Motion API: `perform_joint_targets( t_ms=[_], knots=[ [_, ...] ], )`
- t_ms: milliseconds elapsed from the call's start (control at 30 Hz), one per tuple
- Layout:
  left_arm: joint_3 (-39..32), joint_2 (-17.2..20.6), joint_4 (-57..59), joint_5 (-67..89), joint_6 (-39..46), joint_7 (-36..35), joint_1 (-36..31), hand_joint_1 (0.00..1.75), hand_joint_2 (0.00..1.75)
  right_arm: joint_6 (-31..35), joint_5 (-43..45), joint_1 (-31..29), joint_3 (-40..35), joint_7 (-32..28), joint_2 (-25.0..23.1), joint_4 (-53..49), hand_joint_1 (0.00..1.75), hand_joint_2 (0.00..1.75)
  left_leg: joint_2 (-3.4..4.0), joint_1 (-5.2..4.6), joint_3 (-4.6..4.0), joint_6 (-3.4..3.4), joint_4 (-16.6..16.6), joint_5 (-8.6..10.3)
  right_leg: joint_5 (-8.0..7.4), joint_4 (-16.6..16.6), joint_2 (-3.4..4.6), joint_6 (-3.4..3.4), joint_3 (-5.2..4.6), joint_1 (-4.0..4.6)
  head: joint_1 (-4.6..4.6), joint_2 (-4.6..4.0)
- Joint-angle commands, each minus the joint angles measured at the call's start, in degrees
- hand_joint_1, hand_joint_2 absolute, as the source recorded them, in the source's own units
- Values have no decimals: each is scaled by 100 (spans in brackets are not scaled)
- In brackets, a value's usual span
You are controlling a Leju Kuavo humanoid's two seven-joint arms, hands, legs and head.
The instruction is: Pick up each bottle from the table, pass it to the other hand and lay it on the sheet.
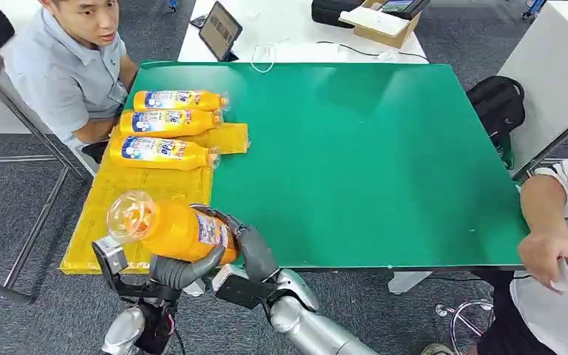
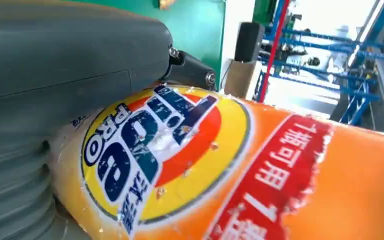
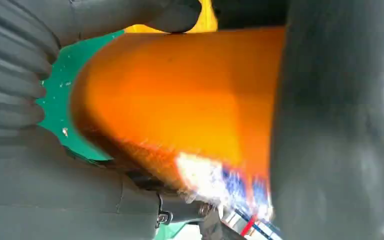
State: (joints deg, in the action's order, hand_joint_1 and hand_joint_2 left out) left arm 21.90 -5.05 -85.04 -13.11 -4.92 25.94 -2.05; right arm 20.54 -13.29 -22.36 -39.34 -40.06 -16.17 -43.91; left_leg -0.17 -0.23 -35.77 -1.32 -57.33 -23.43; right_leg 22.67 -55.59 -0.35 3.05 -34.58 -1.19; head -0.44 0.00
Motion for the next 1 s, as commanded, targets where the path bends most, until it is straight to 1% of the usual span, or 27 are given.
perform_joint_targets(
  t_ms=[33,67,100,167,267,333,367,400,433,467,500,533,567,600,633,667,700,767,800,833,900,933,967,1000],
  knots=[
    [321,91,132,11,116,-135,-338,175,175,223,-5,-29,-223,6,-6,199,0,175,-11,7,18,8,-1,-8,11,0,-11,-12,23,8,2,0],
    [85,-5,466,-6,557,-433,-458,175,175,502,-51,110,3,6,16,-135,0,0,-6,10,25,10,-2,-12,13,0,-6,-15,28,10,0,0],
    [-32,-22,640,56,878,-547,-547,175,175,736,-201,223,7,6,77,-405,0,0,-5,6,10,6,1,-4,5,2,-5,-9,14,6,-2,0],
    [-217,-4,885,51,1091,-549,-677,175,175,945,-328,358,-135,6,185,-732,0,0,-10,6,16,7,2,-5,8,2,-10,-11,20,7,-2,0],
    [-255,40,927,49,1082,-552,-714,175,175,961,-336,389,-149,6,187,-751,0,0,-15,17,45,15,-5,-22,24,0,-14,-23,53,18,0,0],
    [-271,15,948,43,1096,-545,-718,175,175,1010,-355,393,-186,6,196,-780,0,0,-3,12,41,12,1,-17,16,4,-1,-18,46,13,-2,0],
    [-354,-18,1004,29,1192,-537,-746,175,175,1074,-340,414,-268,6,237,-862,0,0,-6,5,15,6,3,-5,6,2,-5,-9,18,5,-2,0],
    [-432,-21,1094,54,1328,-531,-812,175,175,1128,-353,442,-367,6,283,-945,0,0,-6,4,15,6,4,-4,6,4,-6,-9,20,5,0,0],
    [-495,6,1201,120,1457,-496,-904,175,175,1295,-422,468,-493,6,351,-1051,0,0,-1,9,25,9,0,-11,10,3,0,-14,29,9,0,0],
    [-566,40,1376,287,1677,-448,-1050,175,175,1470,-453,499,-605,6,406,-1096,0,0,-1,6,16,7,4,-4,3,5,0,-10,19,7,-6,0],
    [-605,71,1468,418,1819,-428,-1134,175,175,1548,-463,529,-635,6,432,-1143,0,0,-6,10,23,10,0,-10,9,3,-6,-15,26,11,-4,0],
    [-679,145,1671,675,2050,-384,-1313,175,175,1748,-515,594,-726,6,517,-1263,0,0,-24,8,19,8,4,-2,9,4,-24,-12,25,9,-2,0],
    [-764,205,1872,922,2223,-308,-1481,175,175,1923,-528,651,-830,6,620,-1382,0,0,-27,12,22,9,1,-5,12,5,-27,-14,31,12,2,0],
    [-885,247,2085,1205,2423,-293,-1652,175,175,1946,-768,828,-607,6,673,-1698,0,0,-17,8,18,7,7,0,5,7,-16,-12,21,8,-2,0],
    [-915,259,2149,1247,2432,-303,-1703,175,175,1946,-863,900,-511,6,670,-1774,0,0,-7,5,12,5,5,0,2,5,-7,-8,13,5,0,0],
    [-1025,313,2390,1493,2532,-306,-1888,175,175,1946,-988,1110,-289,6,707,-2070,0,0,-19,12,24,10,4,-4,9,5,-19,-16,30,12,-2,0],
    [-1131,314,2586,1659,2566,-359,-2004,175,175,1946,-1137,1254,-49,6,686,-2269,0,0,-18,7,17,8,5,-2,7,4,-17,-12,21,8,-2,0],
    [-1131,314,2586,1659,2566,-359,-2004,175,175,1946,-1137,1254,-49,6,686,-2269,0,0,-18,6,9,6,4,1,4,4,-17,-8,14,6,0,0],
    [-1131,314,2586,1659,2566,-359,-2004,175,175,1946,-1137,1254,-49,6,686,-2269,0,0,-20,10,25,9,2,-6,12,3,-19,-14,33,10,-2,0],
    [-1131,314,2586,1659,2566,-359,-2004,175,175,1946,-1137,1254,-49,6,686,-2269,0,0,-8,6,18,7,4,-4,6,4,-7,-11,21,6,0,0],
    [-1172,343,2978,2076,2684,-425,-2219,175,175,1946,-1253,1431,312,6,626,-2489,0,0,-11,9,23,9,0,-8,10,2,-10,-13,29,9,0,0],
    [-1178,381,3261,2383,2738,-461,-2380,175,175,1946,-1241,1494,462,6,608,-2476,0,0,-10,5,12,6,2,-2,5,1,-9,-9,16,5,0,0],
    [-1107,429,3476,2659,2796,-462,-2513,175,175,1946,-1273,1535,558,6,626,-2486,0,0,-21,12,23,10,-4,-9,14,-1,-20,-15,32,12,0,0],
    [-1107,429,3476,2659,2796,-462,-2513,175,175,1946,-1273,1535,558,6,626,-2486,0,0,-23,9,19,8,0,-4,11,0,-22,-12,25,8,0,0]
  ],
)
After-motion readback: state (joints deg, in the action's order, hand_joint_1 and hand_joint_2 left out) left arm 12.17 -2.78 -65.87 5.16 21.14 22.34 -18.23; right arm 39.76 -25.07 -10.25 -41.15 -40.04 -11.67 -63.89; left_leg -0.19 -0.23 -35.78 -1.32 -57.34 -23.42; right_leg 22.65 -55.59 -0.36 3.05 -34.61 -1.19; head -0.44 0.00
